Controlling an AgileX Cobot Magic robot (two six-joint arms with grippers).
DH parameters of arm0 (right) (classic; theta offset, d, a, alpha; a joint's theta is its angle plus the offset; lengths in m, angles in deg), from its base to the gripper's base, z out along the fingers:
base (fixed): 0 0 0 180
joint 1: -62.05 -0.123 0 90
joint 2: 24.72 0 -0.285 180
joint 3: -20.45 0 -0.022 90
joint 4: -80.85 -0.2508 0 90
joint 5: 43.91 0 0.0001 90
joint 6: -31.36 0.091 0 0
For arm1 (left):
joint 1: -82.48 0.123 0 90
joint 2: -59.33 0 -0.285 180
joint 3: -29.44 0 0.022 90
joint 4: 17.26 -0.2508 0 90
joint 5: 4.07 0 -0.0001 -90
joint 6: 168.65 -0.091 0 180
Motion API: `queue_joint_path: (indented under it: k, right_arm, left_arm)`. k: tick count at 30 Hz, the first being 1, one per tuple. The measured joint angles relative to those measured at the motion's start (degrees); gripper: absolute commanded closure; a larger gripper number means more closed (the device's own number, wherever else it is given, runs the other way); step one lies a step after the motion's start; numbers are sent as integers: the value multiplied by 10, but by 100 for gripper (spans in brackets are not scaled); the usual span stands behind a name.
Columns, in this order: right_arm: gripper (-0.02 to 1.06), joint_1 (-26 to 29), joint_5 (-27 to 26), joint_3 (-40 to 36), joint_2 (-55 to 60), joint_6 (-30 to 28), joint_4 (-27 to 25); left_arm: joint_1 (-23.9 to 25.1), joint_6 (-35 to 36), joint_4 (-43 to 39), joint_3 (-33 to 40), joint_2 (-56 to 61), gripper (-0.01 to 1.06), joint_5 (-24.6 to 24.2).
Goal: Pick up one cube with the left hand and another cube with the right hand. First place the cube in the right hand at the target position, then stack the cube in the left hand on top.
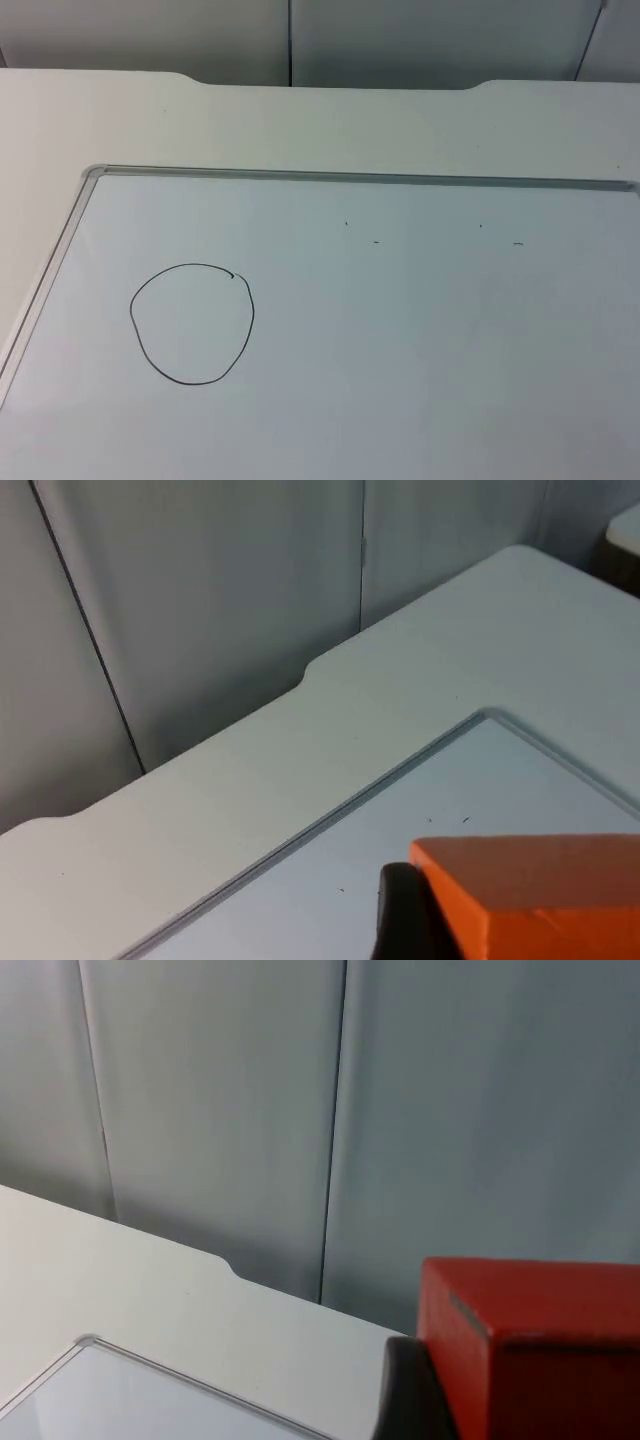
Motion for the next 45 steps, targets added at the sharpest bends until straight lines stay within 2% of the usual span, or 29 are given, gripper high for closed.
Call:
queue_joint_path:
  k: [1, 2, 5, 11, 17, 20, 21, 24, 27, 30, 34, 35, 39, 40, 42, 43, 45]
  right_arm:
    - [105, 0, 0, 0, 0, -1, 0]
    - [105, 0, 0, 0, 0, -1, 0]
    - [105, 0, 0, 0, 0, -3, -4]
    - [105, 0, 0, 0, 20, -25, -59]
    - [105, 0, 2, 0, 80, -58, -109]
    - [105, 0, 2, 2, 151, -100, -167]
    - [105, 0, 2, 2, 151, -100, -167]
    - [105, 0, 3, 19, 213, -139, -216]
    - [105, -4, 2, 41, 259, -157, -240]
    - [105, -20, 2, 64, 296, -161, -241]
    - [105, -84, 0, 126, 364, -158, -225]
    - [105, -84, 0, 126, 364, -158, -225]
    - [105, -165, -2, 213, 457, -100, -153]
    - [105, -165, -2, 213, 457, -100, -153]
    - [105, -207, 8, 259, 514, -58, -95]
    - [105, -207, 8, 259, 514, -58, -95]
    - [105, -238, 24, 299, 565, -32, -63]
  left_arm:
    - [0, 9, 0, 33, 27, 105, 22]
    - [0, 9, 0, 33, 27, 105, 22]
    - [0, 51, -4, 127, 110, 105, 57]
    - [0, 122, -25, 204, 176, 105, 52]
    - [0, 135, -28, 213, 178, 105, 42]
    - [0, 139, -28, 213, 178, 105, 42]
    - [0, 139, -28, 213, 178, 105, 42]
    - [0, 146, -29, 213, 178, 105, 42]
    - [0, 148, -30, 213, 178, 105, 42]
    - [0, 150, -30, 213, 178, 105, 42]
    - [0, 150, -30, 213, 178, 105, 42]
    - [0, 150, -30, 213, 178, 105, 42]
    - [0, 150, -30, 213, 178, 105, 42]
    - [0, 150, -30, 213, 178, 105, 42]
    - [0, 150, -30, 213, 178, 105, 42]
    - [0, 150, -30, 213, 178, 105, 42]
    - [0, 150, -30, 213, 178, 105, 42]
